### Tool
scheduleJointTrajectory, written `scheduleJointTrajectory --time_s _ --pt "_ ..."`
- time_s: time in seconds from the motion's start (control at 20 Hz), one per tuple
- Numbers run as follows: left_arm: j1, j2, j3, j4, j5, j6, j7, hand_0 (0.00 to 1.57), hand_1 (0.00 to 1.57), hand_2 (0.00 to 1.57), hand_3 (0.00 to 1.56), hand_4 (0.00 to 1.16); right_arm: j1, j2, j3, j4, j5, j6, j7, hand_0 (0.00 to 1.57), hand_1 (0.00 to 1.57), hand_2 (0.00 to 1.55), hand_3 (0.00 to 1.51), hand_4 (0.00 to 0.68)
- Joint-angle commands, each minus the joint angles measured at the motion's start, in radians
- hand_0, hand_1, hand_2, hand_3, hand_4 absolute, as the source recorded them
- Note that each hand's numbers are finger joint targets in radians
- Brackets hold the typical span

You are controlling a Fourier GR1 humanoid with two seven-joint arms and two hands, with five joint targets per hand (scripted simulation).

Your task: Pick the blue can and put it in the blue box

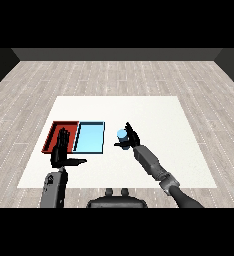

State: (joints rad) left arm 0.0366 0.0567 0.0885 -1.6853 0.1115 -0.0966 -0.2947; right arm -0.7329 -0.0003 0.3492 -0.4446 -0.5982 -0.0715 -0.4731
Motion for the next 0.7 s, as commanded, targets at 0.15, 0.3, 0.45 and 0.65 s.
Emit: scheduleJointTrajectory --time_s 0.15,0.3,0.45,0.65 --pt "-0.013 -0.004 0.003 0.036 -0.021 0.017 -0.017 0.00 0.00 0.00 0.00 0.00 -0.066 0.000 0.068 0.061 -0.048 -0.231 0.081 1.39 1.39 1.41 1.34 0.431" --pt "0.001 0.001 0.020 0.029 0.013 -0.002 -0.016 0.00 0.00 0.00 0.00 0.00 -0.073 0.000 0.171 0.103 0.016 -0.308 0.088 1.56 1.56 1.55 1.50 0.539" --pt "0.019 -0.013 -0.004 -0.015 -0.023 0.026 -0.014 0.00 0.00 0.00 0.00 0.00 -0.052 0.000 0.263 0.072 0.022 -0.383 0.171 1.49 1.49 1.53 1.49 0.535" --pt "0.057 -0.014 -0.014 -0.042 -0.014 0.012 0.004 0.00 0.00 0.00 0.00 0.00 -0.063 0.000 0.284 0.120 0.003 -0.379 0.130 1.52 1.52 1.53 1.49 0.527"
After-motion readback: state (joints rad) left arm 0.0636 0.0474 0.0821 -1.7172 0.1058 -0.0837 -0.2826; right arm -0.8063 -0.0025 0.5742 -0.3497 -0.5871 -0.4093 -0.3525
